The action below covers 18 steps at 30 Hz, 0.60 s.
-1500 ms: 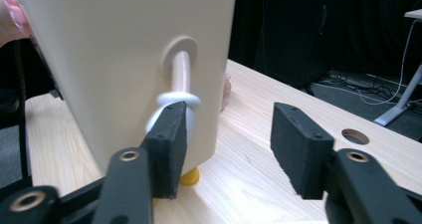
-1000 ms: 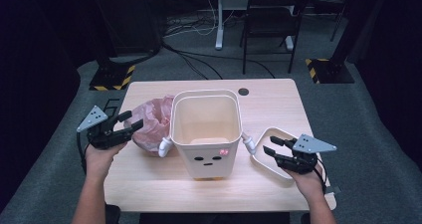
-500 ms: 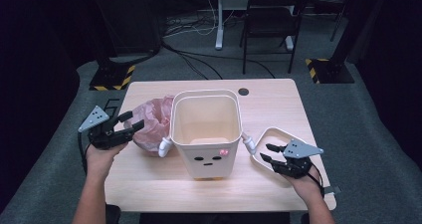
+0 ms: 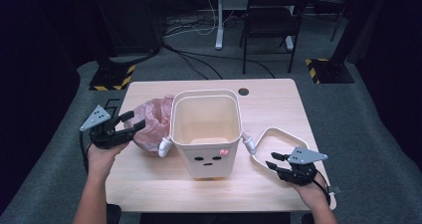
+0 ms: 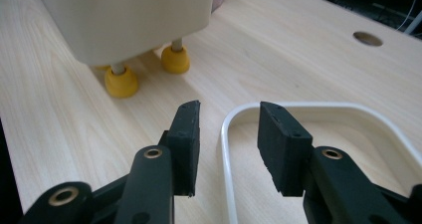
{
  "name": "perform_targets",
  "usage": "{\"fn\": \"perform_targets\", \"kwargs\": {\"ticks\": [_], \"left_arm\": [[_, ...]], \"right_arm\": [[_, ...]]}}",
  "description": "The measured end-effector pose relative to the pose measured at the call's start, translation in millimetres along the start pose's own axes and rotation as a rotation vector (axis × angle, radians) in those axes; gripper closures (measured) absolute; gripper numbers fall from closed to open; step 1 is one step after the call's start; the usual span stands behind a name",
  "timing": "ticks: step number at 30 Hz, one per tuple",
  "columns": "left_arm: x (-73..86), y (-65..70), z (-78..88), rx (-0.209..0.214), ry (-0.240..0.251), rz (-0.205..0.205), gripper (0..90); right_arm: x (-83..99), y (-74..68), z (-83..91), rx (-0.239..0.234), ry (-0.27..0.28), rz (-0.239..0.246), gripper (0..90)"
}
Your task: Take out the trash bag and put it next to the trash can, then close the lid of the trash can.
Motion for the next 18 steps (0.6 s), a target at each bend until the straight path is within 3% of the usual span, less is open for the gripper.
{"fn": "perform_targets", "kwargs": {"ticks": [7, 18], "left_arm": [[-0.5, -1.4, 0.1, 0.0, 0.003, 0.006, 37.8], [-0.6, -5.8, 1.3, -0.007, 0.007, 0.017, 37.8]], "right_arm": [[12.8, 4.3, -12.1, -0.04, -0.042, -0.032, 60.2], [32.9, 5.1, -28.0, -0.101, -0.16, -0.047, 64.9]]}}
Point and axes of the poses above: each handheld gripper's, and its own axes: z roughly backward along the jaws, x roughly out of its underside, y roughly to its right, the point moved 8 cm from there along -z, roughly forward along the jaws, and after that the axes turned 12 degrees about -x, right-handed, at the moved point
